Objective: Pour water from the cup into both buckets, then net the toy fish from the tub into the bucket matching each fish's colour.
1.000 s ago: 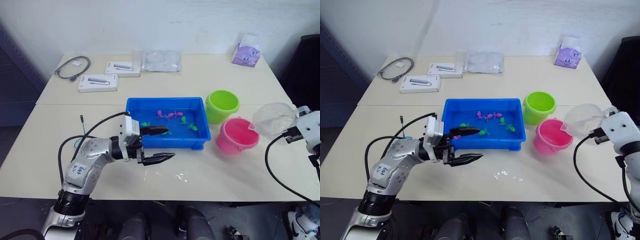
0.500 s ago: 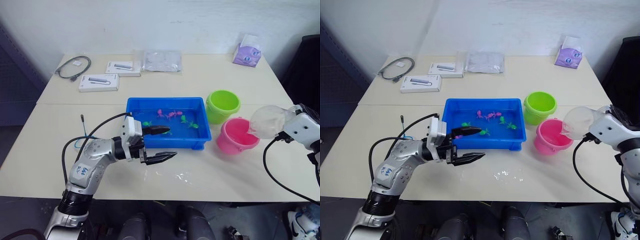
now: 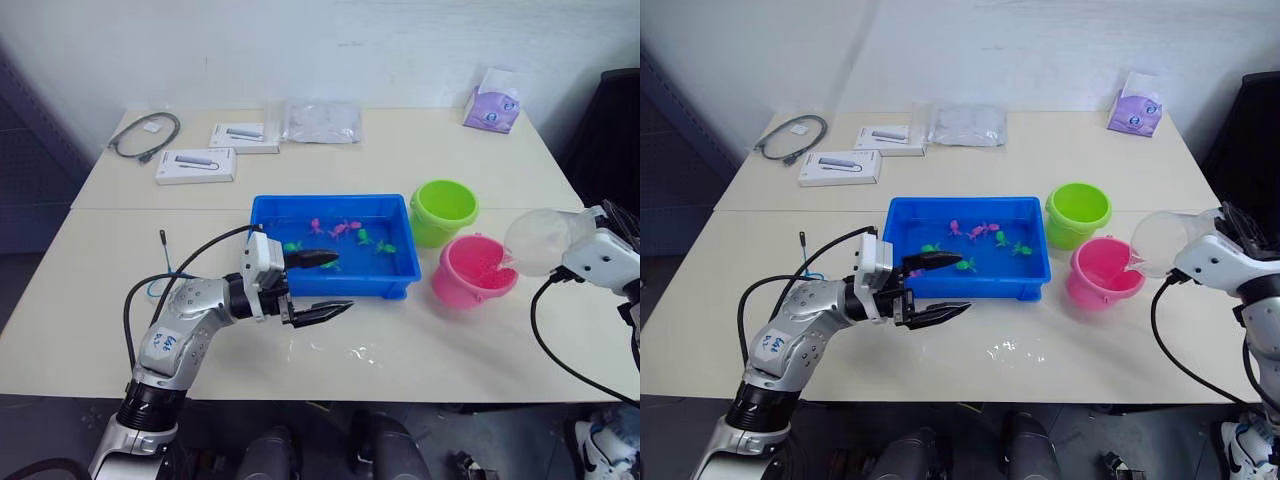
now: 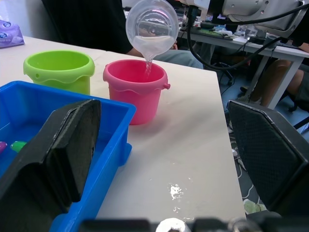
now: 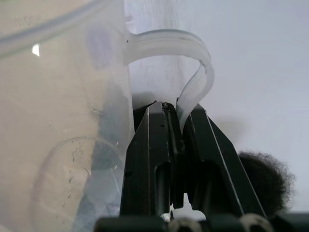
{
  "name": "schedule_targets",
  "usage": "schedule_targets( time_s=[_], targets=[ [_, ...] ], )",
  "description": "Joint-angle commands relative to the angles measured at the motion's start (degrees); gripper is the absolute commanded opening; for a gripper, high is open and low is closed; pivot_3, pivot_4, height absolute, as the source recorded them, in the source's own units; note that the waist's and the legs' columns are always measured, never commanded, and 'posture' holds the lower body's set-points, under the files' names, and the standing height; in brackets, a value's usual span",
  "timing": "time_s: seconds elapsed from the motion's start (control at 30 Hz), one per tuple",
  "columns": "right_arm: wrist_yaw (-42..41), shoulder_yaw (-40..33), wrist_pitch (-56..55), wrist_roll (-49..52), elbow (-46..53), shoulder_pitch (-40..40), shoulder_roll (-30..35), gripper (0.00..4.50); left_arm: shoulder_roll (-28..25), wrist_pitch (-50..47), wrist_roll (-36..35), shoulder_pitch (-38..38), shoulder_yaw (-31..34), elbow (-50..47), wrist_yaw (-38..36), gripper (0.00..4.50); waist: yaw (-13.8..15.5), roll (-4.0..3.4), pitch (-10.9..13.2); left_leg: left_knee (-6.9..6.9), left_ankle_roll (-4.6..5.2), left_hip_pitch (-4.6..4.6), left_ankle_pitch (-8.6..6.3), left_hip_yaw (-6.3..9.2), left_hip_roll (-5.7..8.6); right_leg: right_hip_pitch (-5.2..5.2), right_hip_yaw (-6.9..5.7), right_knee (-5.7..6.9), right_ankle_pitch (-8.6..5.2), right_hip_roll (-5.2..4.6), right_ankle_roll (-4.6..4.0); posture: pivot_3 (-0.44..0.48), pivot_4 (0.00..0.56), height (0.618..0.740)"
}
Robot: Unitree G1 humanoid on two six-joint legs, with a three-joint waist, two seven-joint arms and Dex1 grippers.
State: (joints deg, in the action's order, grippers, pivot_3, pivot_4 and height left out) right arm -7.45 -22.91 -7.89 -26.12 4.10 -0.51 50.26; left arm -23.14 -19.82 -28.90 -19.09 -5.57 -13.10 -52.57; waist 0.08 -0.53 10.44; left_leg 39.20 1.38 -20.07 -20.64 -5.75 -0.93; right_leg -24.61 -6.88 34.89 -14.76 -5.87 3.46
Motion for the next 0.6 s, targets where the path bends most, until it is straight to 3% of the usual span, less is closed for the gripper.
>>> schedule_targets(
  time_s=[0.03,0.6],
  targets=[
    [1.98,-1.89,-1.70,-1.07,0.04,1.26,2.05,0.09,-0.30,1.00,-0.19,0.66,0.77,-2.36,0.25,4.50,-0.01,0.00,0.00,0.00,0.00,0.00,0.00,0.00,0.00,0.00,0.00,0.00,0.00,0.01,0.00,0.000,0.150,0.740],
    [3.11,-1.17,-5.24,-3.41,-1.91,3.71,3.78,0.09,0.15,2.47,0.64,0.81,0.09,-1.88,0.62,4.50,-0.05,0.00,0.00,0.00,-0.03,0.01,0.02,-0.01,-0.02,0.00,0.03,0.01,0.00,0.05,0.00,0.000,0.150,0.740]
  ],
)
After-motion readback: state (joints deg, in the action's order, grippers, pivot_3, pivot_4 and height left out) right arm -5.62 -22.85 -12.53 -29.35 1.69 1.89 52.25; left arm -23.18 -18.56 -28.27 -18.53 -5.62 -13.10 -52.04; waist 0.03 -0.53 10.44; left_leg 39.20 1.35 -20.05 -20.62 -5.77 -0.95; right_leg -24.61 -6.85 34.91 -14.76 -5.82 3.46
